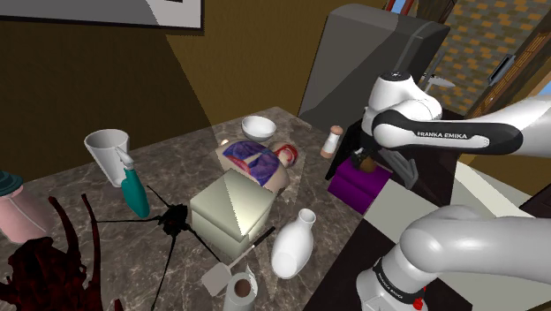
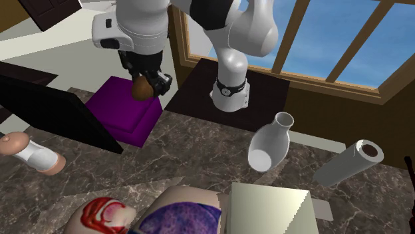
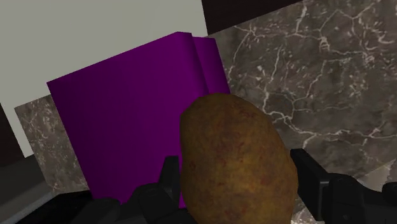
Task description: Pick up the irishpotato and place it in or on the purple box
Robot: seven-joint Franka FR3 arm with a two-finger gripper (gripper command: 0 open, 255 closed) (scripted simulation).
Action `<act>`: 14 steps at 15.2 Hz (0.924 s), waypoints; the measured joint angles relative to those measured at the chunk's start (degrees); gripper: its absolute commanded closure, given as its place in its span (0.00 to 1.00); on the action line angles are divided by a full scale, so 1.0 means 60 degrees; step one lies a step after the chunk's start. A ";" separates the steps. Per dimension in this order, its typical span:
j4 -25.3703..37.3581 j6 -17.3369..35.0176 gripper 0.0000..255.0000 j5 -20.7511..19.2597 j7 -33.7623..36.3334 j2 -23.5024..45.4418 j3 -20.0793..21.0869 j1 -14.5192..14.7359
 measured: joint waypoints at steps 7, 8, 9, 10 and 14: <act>0.0899 0.1057 1.00 -0.0949 -0.1367 0.1414 -0.1447 -0.0860; 0.1083 0.1179 1.00 -0.1037 -0.1586 0.1630 -0.1658 -0.0953; 0.1304 0.1344 1.00 -0.1102 -0.1771 0.1934 -0.1854 -0.1016; 0.1558 0.1507 1.00 -0.1152 -0.1977 0.2266 -0.2064 -0.1073; 0.1606 0.1955 1.00 -0.1301 -0.2106 0.2685 -0.2321 -0.1175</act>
